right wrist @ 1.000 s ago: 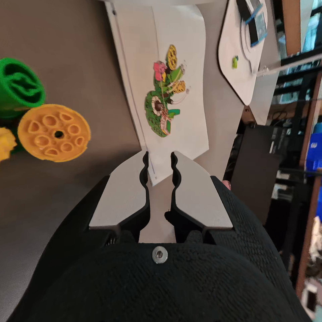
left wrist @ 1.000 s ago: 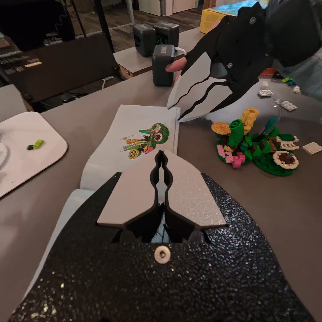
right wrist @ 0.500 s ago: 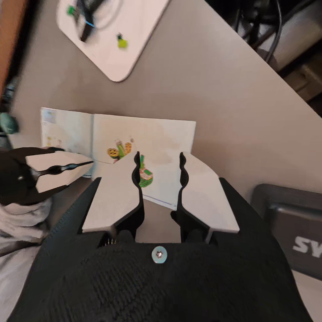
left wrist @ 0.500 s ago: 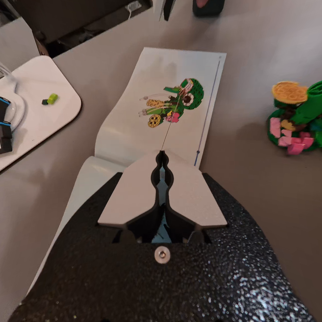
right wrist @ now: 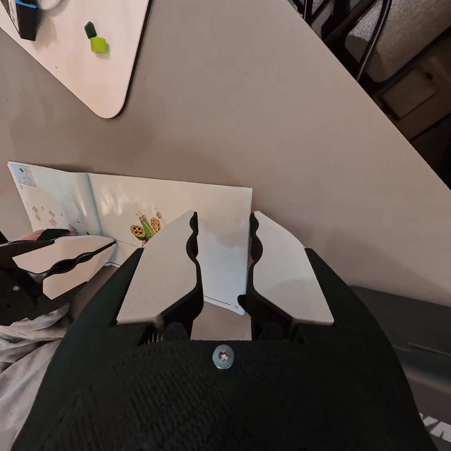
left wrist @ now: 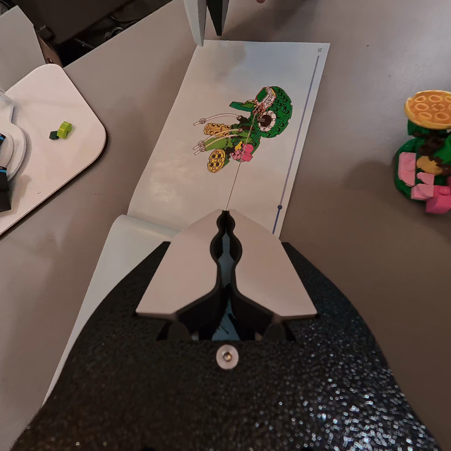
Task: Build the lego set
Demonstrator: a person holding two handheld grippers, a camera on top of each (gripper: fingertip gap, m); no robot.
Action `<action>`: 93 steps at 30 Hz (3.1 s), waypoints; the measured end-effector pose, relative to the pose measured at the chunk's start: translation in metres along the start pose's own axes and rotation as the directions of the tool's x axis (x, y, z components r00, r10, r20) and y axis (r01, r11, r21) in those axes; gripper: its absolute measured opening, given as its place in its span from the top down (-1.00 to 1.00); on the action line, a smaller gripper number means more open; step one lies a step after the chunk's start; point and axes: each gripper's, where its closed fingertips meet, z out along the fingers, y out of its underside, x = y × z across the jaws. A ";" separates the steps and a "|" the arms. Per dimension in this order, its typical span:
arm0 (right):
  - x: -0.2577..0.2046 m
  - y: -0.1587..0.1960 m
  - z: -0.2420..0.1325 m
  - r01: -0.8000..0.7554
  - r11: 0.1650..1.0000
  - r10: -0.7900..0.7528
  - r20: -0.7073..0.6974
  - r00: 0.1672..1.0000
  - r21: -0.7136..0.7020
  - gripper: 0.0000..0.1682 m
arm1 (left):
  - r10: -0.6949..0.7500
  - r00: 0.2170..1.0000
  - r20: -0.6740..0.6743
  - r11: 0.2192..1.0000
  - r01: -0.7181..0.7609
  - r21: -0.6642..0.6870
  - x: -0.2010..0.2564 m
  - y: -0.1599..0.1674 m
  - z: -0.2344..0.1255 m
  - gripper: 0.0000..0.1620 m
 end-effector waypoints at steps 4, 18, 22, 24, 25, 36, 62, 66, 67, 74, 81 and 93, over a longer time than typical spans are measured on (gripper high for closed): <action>0.002 0.002 0.002 0.022 1.000 -0.022 -0.024 0.999 -0.016 0.54 | 0.008 1.000 0.007 1.000 -0.008 -0.003 0.000 0.000 0.000 1.00; 0.002 0.015 -0.002 0.042 0.999 -0.042 0.001 0.999 -0.023 0.57 | 0.009 1.000 0.009 1.000 -0.009 -0.001 0.000 0.000 0.000 1.00; 0.007 0.021 -0.005 0.028 0.999 -0.029 -0.015 0.999 -0.039 0.55 | 0.019 1.000 0.017 1.000 -0.019 -0.003 0.000 -0.001 0.000 1.00; 0.003 0.023 -0.003 0.033 0.998 -0.033 -0.008 0.999 -0.048 0.56 | 0.018 1.000 0.019 1.000 -0.018 0.002 0.000 -0.001 0.001 1.00; 0.001 0.024 -0.002 0.040 0.998 -0.040 -0.010 0.999 -0.047 0.54 | 0.016 1.000 0.019 1.000 -0.016 0.004 0.000 -0.001 0.001 1.00; -0.018 0.034 0.001 0.037 0.999 -0.034 0.114 0.993 -0.028 0.59 | 0.026 0.999 0.025 1.000 -0.026 0.008 -0.001 -0.002 0.002 1.00; -0.038 0.067 0.003 0.185 0.980 -0.180 0.067 0.981 -0.074 0.51 | 0.010 0.999 0.032 1.000 -0.010 0.010 -0.003 -0.001 0.002 1.00; -0.045 0.068 0.007 0.197 0.978 -0.192 0.068 0.979 -0.070 0.50 | 0.023 0.999 0.037 1.000 -0.023 0.010 -0.003 -0.001 0.003 1.00; -0.046 0.068 0.007 0.195 0.979 -0.190 0.071 0.979 -0.067 0.50 | 0.029 0.999 0.037 1.000 -0.029 0.009 -0.003 -0.001 0.002 1.00; -0.055 0.070 0.010 0.194 0.980 -0.189 0.093 0.978 -0.047 0.49 | 0.080 0.997 -0.023 0.996 -0.079 0.029 0.006 -0.003 0.002 1.00; -0.057 0.070 0.010 0.168 0.986 -0.164 0.118 0.979 -0.023 0.51 | 0.121 0.989 -0.089 0.985 -0.108 0.135 0.025 -0.024 -0.006 0.34; -0.056 0.069 0.011 0.157 0.988 -0.155 0.124 0.980 -0.004 0.53 | 0.303 0.947 0.110 0.938 -0.316 0.140 0.030 -0.038 0.002 0.57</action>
